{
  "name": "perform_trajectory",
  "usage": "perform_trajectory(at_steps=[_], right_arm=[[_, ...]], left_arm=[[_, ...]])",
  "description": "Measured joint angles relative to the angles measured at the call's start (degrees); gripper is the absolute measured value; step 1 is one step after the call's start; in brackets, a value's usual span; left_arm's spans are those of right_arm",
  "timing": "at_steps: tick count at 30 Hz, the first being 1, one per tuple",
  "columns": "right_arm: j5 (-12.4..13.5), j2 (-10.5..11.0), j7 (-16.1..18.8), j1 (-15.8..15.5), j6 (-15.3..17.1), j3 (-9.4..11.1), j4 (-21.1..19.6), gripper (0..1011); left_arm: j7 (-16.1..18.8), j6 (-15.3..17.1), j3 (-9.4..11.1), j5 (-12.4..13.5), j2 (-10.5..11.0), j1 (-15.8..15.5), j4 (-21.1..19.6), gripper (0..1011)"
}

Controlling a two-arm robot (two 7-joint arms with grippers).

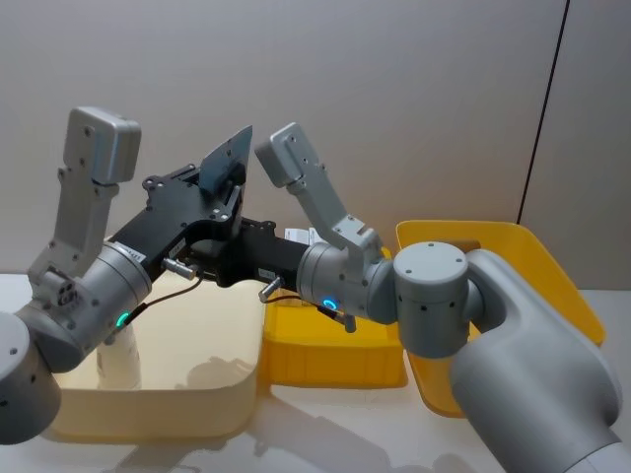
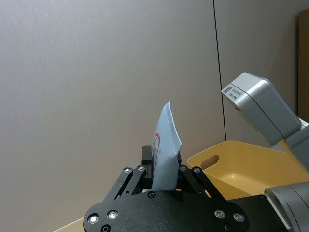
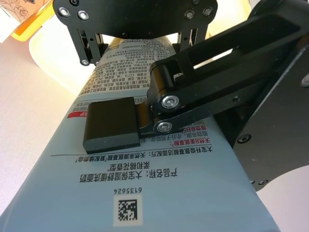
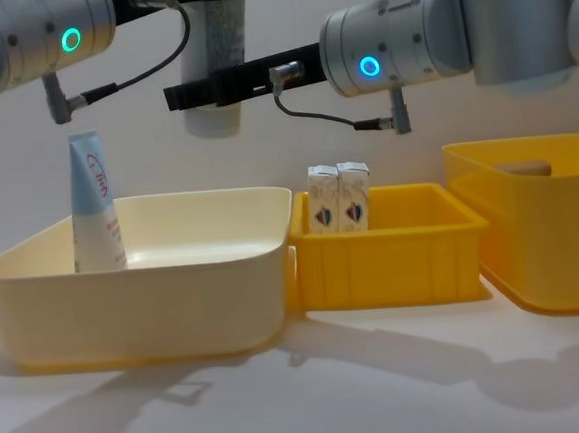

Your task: Bimanual collaborative sorting of washing and personal care products

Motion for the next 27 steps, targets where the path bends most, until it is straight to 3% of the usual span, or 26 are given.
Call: perform_trajectory(at_steps=[27], right_arm=[[0.1,-0.1,0.0,0.1,0.0,-0.1,0.3,658]], left_arm=[[0.0,0.0,0.0,0.0,0.0,0.0,0.0,226]])
